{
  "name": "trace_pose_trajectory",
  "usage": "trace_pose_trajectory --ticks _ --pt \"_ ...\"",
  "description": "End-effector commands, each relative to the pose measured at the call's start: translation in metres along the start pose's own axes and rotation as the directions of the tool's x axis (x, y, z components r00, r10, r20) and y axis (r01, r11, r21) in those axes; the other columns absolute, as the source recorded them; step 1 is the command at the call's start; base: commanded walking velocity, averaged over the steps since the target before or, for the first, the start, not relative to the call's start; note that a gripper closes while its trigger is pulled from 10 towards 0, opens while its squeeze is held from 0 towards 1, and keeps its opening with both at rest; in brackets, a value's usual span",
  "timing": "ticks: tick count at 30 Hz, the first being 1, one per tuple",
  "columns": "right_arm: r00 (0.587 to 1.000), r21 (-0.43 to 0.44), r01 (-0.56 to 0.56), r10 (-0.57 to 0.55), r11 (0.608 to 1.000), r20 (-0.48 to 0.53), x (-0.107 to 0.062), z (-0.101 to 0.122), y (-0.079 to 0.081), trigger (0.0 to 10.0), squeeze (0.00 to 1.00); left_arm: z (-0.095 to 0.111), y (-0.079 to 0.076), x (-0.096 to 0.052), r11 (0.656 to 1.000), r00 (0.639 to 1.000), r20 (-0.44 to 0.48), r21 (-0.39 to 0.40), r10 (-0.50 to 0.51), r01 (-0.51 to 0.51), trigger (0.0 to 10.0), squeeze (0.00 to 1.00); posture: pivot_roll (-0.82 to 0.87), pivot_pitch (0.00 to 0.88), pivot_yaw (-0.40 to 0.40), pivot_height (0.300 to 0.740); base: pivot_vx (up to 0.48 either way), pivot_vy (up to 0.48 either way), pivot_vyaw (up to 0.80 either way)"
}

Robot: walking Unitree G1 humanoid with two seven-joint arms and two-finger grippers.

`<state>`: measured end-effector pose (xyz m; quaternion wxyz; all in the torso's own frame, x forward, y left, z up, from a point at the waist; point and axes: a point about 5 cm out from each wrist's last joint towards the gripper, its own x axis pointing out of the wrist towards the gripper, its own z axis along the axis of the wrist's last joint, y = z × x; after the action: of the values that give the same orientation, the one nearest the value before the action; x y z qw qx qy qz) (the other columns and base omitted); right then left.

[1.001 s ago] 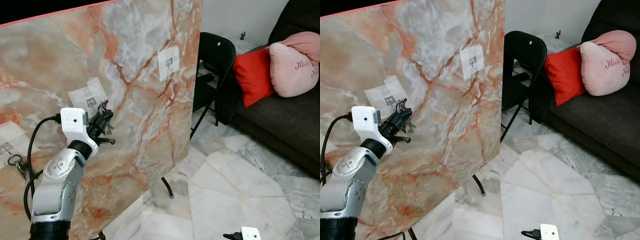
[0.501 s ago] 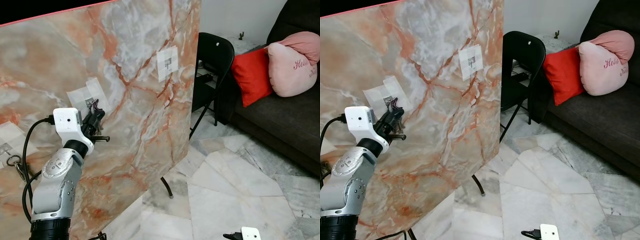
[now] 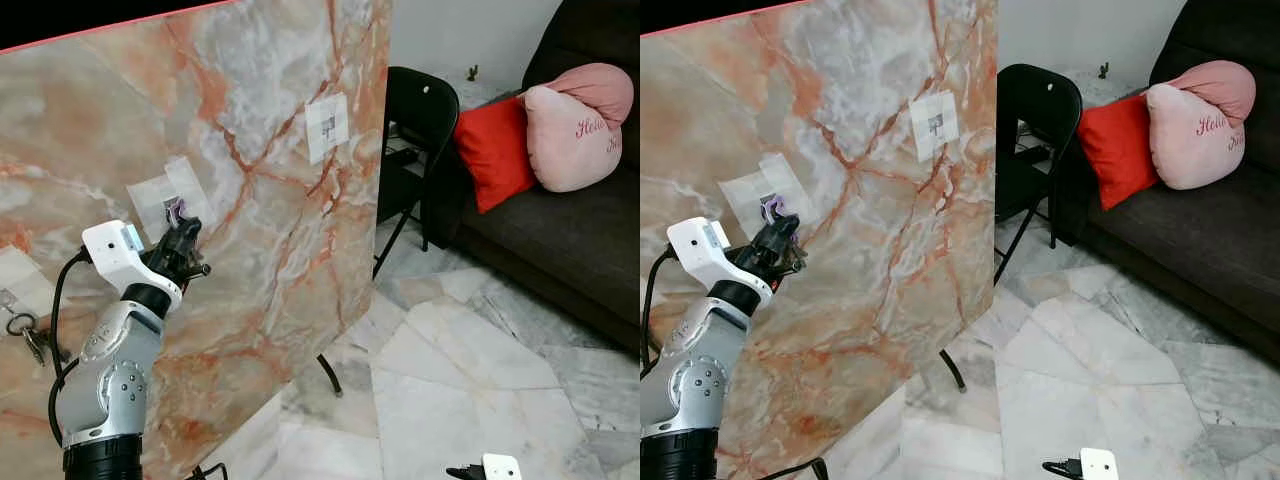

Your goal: Hang keys on a hook

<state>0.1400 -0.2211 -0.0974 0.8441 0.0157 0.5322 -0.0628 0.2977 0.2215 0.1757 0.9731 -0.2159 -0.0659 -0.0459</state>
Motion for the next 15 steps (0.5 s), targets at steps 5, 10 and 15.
trace_pose_trajectory --ticks 5,10,15 --pt "1.0 0.011 0.004 -0.004 1.0 0.004 0.0 0.0 0.0 10.0 0.0 -0.009 0.011 -0.01 1.0 0.999 -0.048 -0.031 -0.002 0.001 10.0 0.0 0.07 0.0 -0.022 0.74 0.0 0.0 0.0" --pt "1.0 0.008 0.004 -0.004 1.0 0.004 0.0 0.0 0.0 10.0 0.0 -0.014 0.009 -0.011 0.999 0.997 -0.071 -0.031 -0.01 0.008 10.0 0.69 0.07 0.0 -0.022 0.74 0.0 0.0 0.0" --pt "1.0 0.007 0.005 -0.005 1.0 0.004 0.0 0.0 0.0 10.0 0.0 -0.016 0.01 -0.012 1.0 0.997 -0.077 -0.028 -0.015 0.013 10.0 1.0 0.07 0.0 -0.022 0.74 0.0 0.0 0.0"
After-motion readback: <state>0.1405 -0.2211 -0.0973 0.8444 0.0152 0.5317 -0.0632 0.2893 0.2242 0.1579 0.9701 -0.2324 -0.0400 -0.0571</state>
